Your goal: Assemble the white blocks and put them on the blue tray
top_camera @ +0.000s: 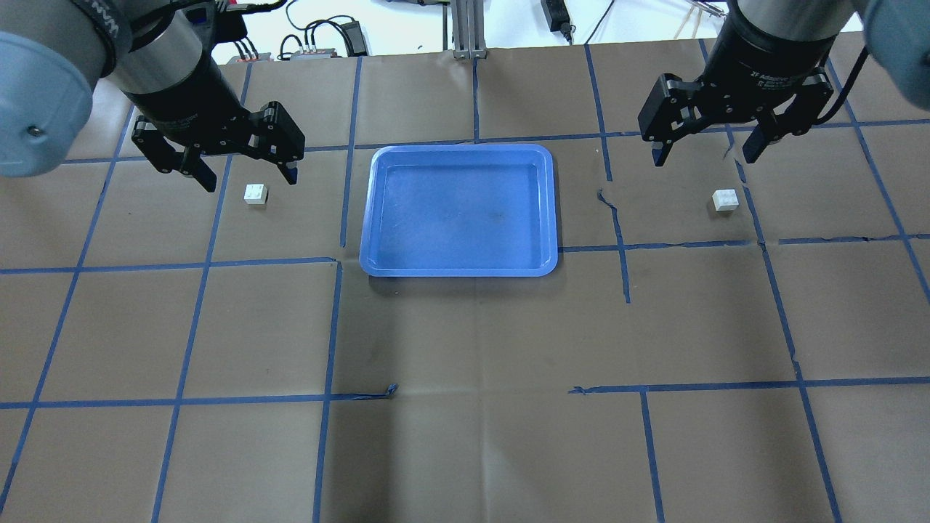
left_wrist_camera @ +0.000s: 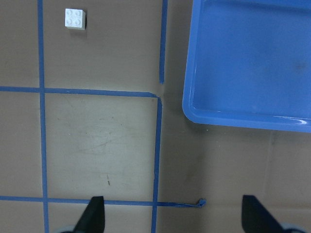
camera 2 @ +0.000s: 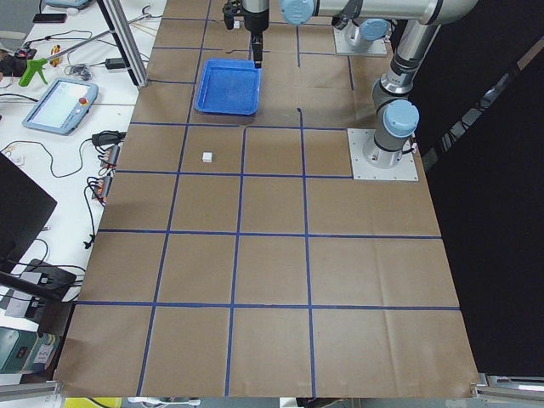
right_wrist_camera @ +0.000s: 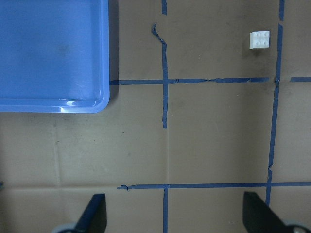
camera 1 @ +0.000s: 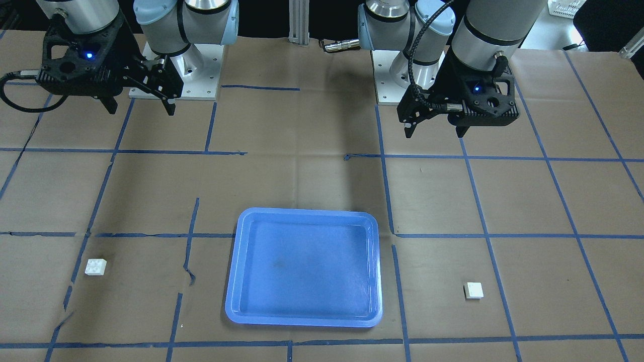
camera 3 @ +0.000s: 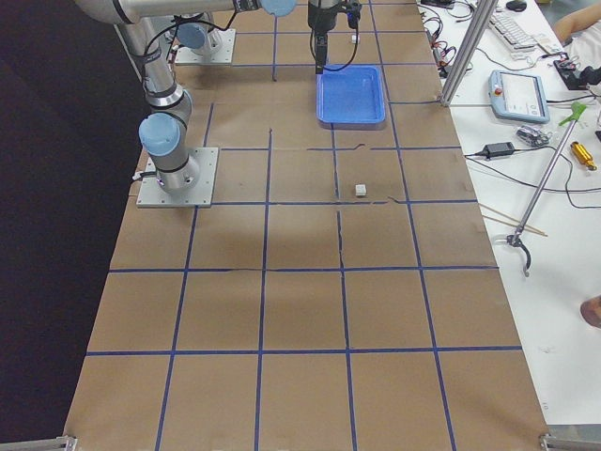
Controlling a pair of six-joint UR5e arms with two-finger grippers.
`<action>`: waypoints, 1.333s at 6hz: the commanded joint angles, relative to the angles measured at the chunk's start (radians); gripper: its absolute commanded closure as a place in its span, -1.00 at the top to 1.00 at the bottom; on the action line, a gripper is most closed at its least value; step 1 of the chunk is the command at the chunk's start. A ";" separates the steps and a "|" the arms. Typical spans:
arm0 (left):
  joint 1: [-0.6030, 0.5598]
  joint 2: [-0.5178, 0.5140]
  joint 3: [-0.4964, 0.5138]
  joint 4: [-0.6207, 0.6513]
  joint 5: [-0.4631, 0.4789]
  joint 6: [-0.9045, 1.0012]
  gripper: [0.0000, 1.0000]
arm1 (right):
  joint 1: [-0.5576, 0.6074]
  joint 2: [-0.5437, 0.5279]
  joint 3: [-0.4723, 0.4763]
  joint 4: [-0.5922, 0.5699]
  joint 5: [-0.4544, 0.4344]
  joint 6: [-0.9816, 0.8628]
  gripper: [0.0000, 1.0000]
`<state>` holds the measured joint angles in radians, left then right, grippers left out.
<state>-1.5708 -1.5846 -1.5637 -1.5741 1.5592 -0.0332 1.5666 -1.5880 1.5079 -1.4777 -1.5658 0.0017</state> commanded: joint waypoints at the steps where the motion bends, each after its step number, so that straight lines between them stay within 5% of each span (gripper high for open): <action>1: 0.002 -0.015 -0.006 0.028 -0.002 0.010 0.97 | -0.023 0.003 0.000 -0.007 0.000 -0.148 1.00; 6: 0.028 -0.026 -0.027 0.012 0.002 0.094 0.97 | -0.354 0.066 -0.006 -0.026 0.012 -1.271 1.00; 8: 0.103 -0.088 -0.041 0.095 -0.010 0.347 0.96 | -0.404 0.132 -0.003 -0.137 0.003 -1.675 1.00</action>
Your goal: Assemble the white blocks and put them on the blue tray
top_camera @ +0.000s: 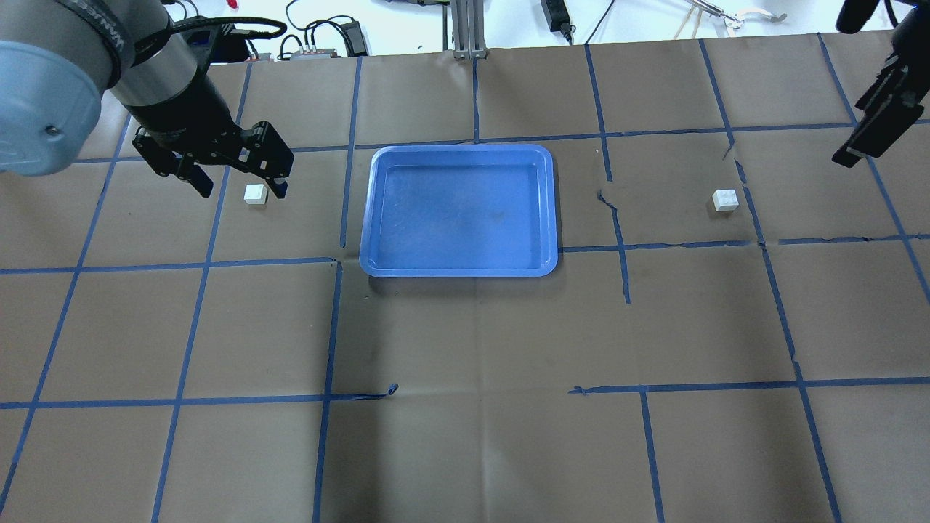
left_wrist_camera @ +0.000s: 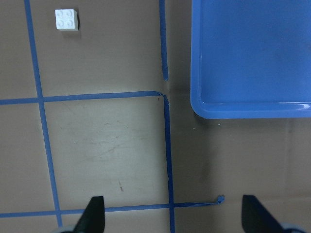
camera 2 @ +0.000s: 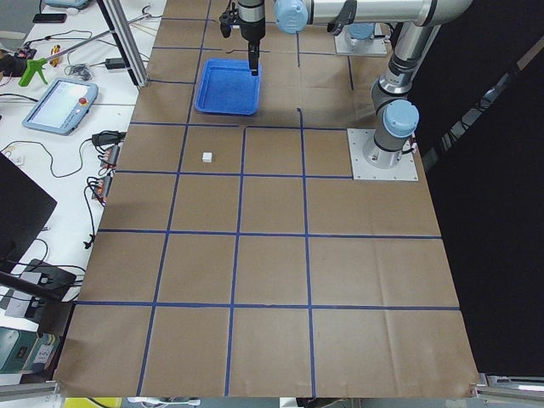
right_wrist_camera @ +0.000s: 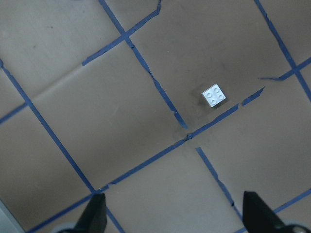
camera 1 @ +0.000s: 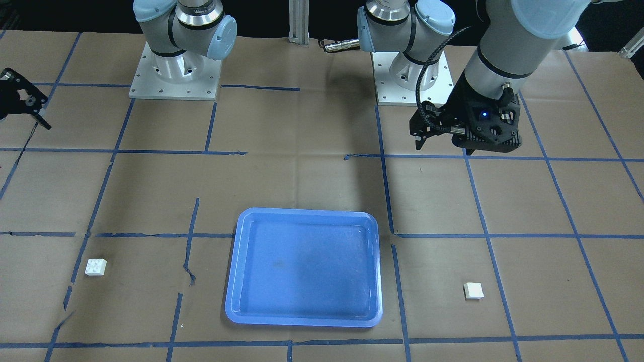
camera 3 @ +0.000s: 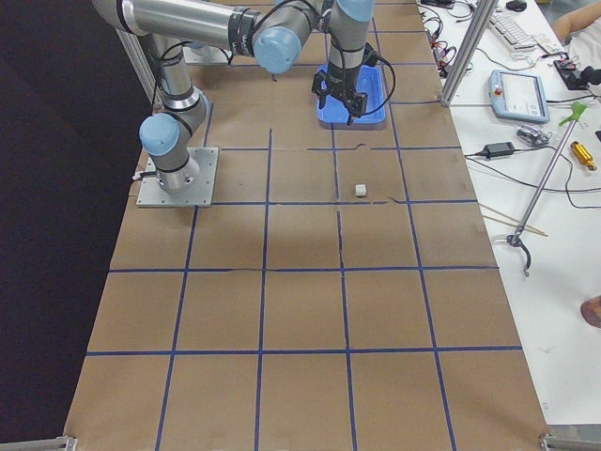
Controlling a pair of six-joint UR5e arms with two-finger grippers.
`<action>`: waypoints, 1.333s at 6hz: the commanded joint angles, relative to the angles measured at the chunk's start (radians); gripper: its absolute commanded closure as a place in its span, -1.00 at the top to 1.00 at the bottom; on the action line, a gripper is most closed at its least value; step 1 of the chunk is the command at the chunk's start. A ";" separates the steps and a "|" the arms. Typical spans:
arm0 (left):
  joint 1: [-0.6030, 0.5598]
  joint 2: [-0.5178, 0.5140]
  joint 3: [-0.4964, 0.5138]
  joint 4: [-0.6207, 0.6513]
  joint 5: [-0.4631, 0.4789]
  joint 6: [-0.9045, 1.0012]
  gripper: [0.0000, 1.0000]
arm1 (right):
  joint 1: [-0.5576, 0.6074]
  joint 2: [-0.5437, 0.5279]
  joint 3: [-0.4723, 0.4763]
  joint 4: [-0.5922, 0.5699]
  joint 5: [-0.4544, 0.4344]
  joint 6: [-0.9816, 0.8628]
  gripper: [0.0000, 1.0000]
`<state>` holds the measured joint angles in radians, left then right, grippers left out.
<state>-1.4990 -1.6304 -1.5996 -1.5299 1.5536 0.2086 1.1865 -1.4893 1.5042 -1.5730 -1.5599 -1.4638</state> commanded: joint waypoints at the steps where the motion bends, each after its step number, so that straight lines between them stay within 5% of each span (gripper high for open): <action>1: 0.036 -0.107 0.006 0.091 0.005 0.133 0.96 | -0.050 0.055 -0.001 -0.041 -0.003 -0.346 1.00; 3: 0.086 -0.269 0.052 0.250 0.010 0.115 0.97 | -0.056 0.093 -0.009 -0.050 0.020 -0.487 1.00; 5: 0.154 -0.405 0.050 0.413 0.008 0.112 0.97 | -0.056 0.138 -0.013 -0.051 0.134 -0.530 1.00; 8: 0.197 -0.531 0.064 0.545 -0.003 0.110 0.97 | -0.056 0.341 0.002 -0.168 0.274 -0.573 1.00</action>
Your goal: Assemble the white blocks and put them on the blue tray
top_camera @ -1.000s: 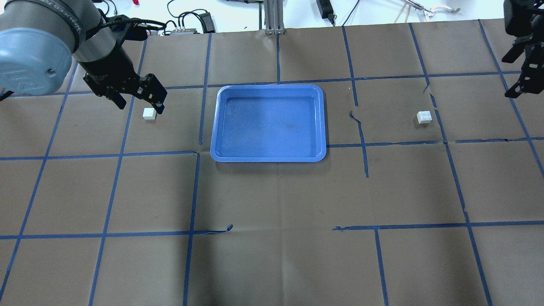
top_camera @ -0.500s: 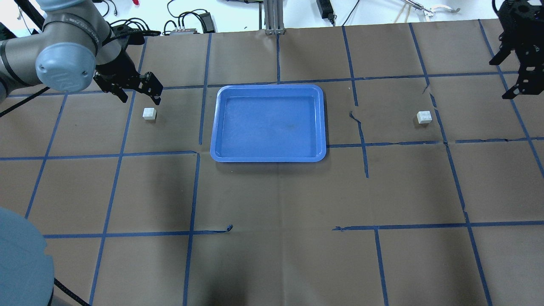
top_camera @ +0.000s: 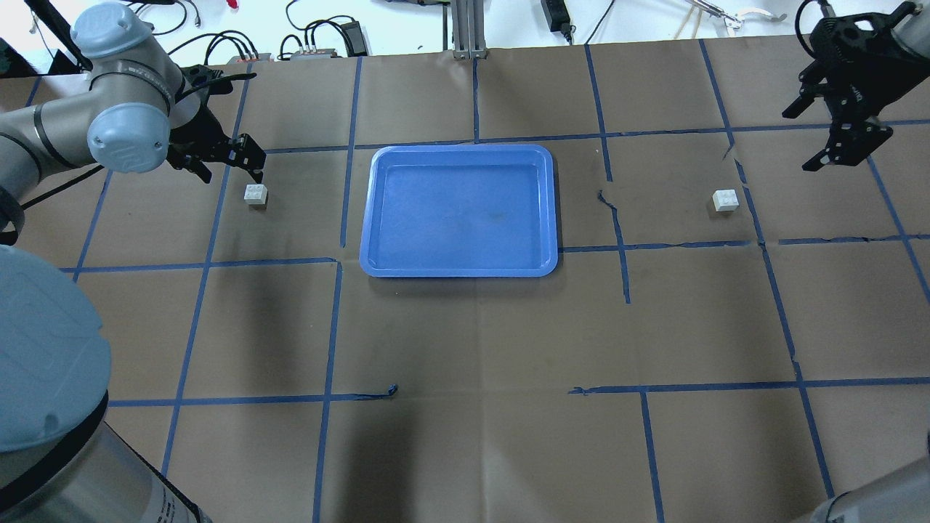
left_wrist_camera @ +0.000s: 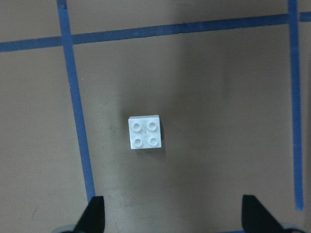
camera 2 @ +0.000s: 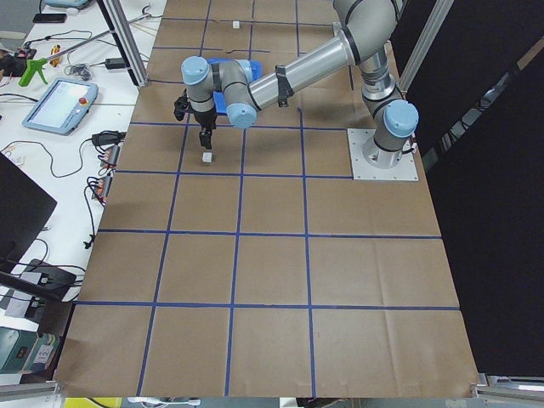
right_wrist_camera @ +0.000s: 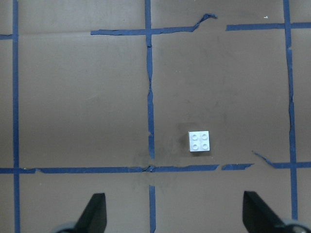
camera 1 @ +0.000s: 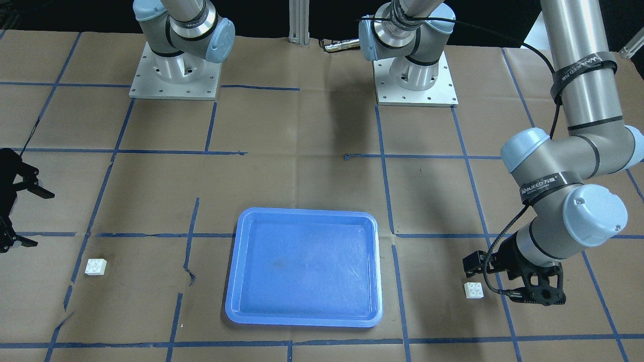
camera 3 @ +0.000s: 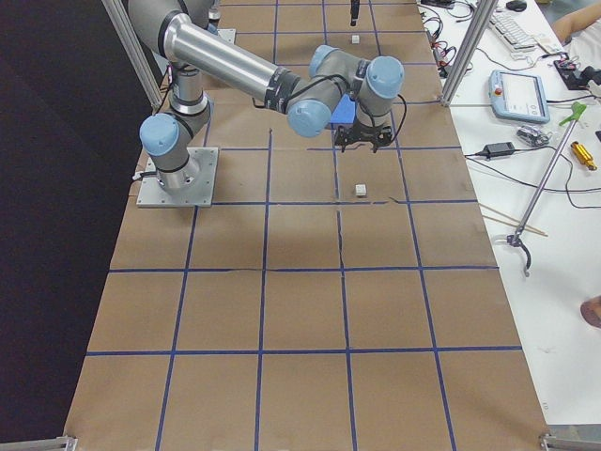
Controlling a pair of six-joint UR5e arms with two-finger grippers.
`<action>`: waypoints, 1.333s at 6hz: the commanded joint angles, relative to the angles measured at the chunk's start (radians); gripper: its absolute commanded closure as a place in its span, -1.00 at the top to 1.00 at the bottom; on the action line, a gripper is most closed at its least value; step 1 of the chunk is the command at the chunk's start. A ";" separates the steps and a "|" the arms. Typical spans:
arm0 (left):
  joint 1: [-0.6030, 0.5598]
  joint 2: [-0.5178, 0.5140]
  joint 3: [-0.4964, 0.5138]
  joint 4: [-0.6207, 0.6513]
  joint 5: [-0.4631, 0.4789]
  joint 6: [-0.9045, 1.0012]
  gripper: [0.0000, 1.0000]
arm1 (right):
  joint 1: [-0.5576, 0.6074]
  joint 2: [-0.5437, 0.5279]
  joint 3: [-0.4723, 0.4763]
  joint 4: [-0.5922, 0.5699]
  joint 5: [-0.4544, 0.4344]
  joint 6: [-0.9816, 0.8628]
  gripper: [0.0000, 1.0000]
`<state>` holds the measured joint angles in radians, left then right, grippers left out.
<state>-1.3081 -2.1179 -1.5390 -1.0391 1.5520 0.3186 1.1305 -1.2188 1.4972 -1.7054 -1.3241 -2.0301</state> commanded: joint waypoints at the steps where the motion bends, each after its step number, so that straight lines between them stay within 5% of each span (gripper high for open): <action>1: 0.004 -0.075 0.000 0.092 -0.004 -0.001 0.97 | 0.000 0.153 0.015 -0.133 0.040 -0.015 1.00; 3: 0.000 -0.089 -0.003 0.096 -0.006 0.000 0.94 | 0.000 0.249 0.017 -0.229 0.127 -0.015 1.00; 6: 0.000 -0.091 -0.006 0.096 -0.013 0.010 -0.36 | -0.005 0.262 0.095 -0.302 0.125 -0.047 1.00; 8: -0.003 -0.057 -0.018 0.087 -0.012 0.025 -0.74 | -0.063 0.259 0.106 -0.287 0.126 -0.047 0.99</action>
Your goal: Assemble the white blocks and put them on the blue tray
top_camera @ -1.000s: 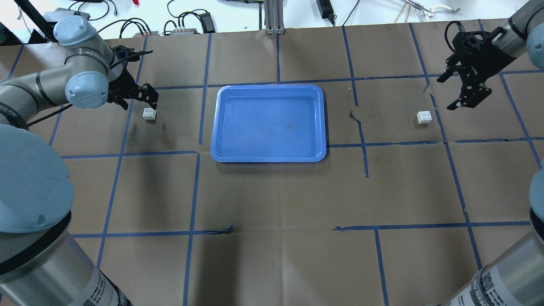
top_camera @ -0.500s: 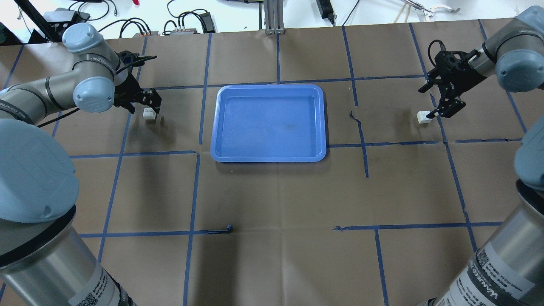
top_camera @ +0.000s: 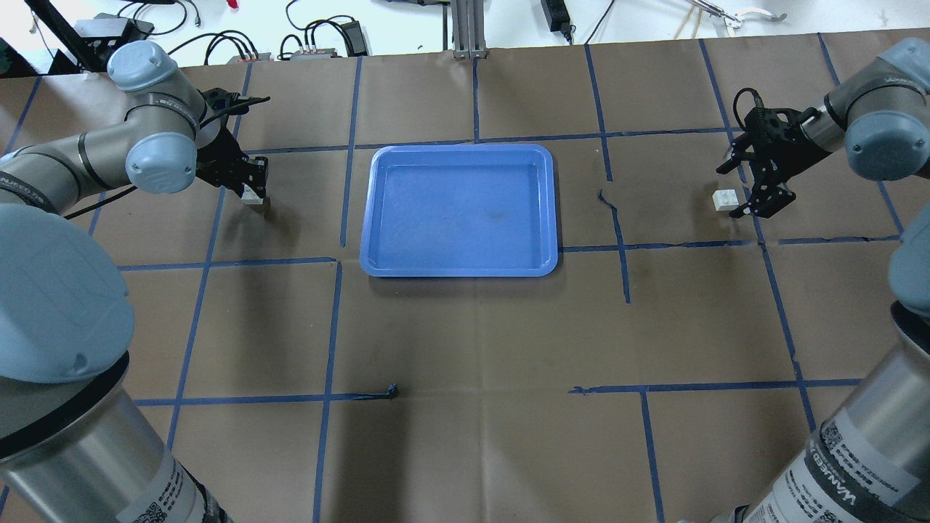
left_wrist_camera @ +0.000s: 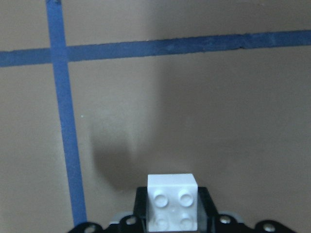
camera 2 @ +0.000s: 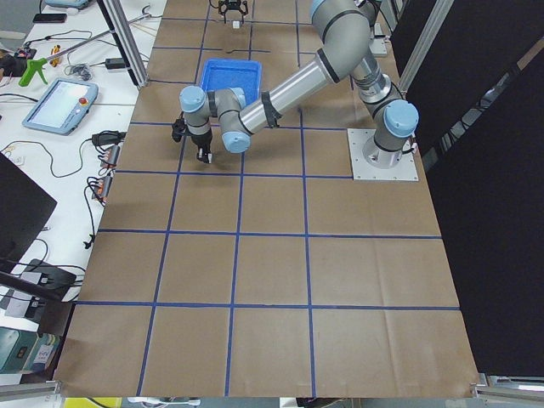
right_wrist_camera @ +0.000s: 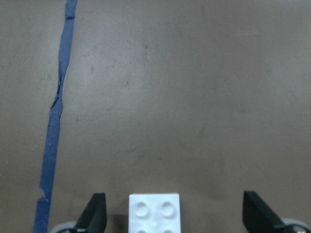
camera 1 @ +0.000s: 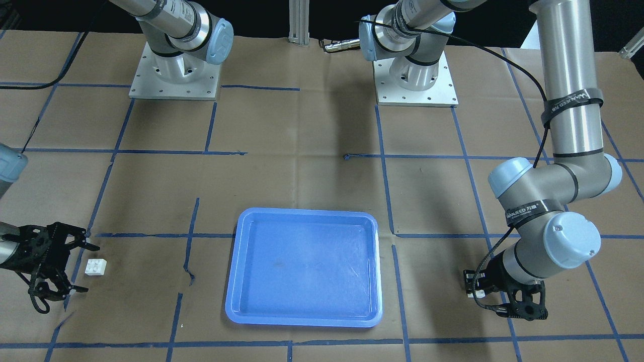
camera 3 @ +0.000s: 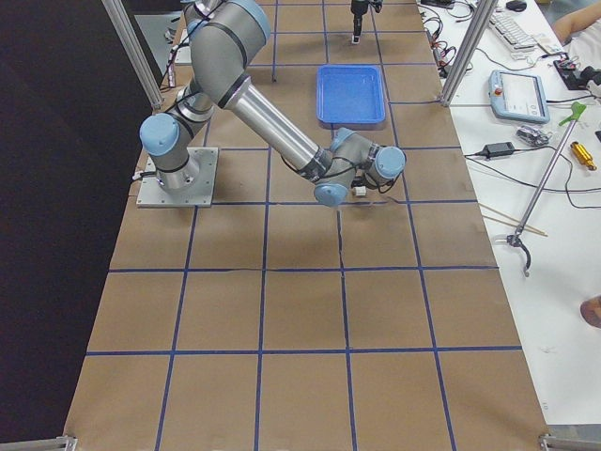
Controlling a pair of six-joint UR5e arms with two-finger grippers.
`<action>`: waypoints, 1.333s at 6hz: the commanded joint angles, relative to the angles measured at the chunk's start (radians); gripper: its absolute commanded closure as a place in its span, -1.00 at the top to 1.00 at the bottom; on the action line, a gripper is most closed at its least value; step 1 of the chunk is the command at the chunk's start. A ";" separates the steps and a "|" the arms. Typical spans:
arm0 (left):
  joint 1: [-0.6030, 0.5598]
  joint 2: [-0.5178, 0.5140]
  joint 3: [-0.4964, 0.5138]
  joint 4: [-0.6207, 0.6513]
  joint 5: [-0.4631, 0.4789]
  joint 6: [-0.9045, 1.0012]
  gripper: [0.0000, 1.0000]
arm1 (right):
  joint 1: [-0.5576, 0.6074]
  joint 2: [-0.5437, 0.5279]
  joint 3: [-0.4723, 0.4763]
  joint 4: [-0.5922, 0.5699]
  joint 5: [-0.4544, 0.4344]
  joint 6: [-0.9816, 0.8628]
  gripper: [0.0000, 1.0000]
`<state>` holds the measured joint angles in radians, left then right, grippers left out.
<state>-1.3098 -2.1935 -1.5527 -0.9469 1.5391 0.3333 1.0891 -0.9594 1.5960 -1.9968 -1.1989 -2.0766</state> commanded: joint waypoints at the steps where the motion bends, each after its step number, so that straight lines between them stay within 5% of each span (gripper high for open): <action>1: -0.017 0.052 -0.007 -0.016 0.001 0.027 -0.83 | -0.021 -0.004 0.013 0.006 0.001 0.001 0.93; 3: -0.159 0.135 -0.006 -0.082 0.007 -0.118 -0.84 | -0.021 -0.012 0.027 0.007 0.002 0.001 0.77; 5: -0.363 0.153 0.016 -0.079 0.030 -0.308 -0.84 | -0.020 -0.013 0.024 0.004 0.002 0.000 0.25; 8: -0.538 0.187 -0.013 -0.154 0.024 -0.047 -0.91 | -0.015 -0.035 0.024 -0.005 0.002 0.000 -0.28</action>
<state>-1.7874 -2.0121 -1.5620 -1.0549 1.5670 0.2135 1.0721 -0.9905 1.6199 -2.0008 -1.1965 -2.0770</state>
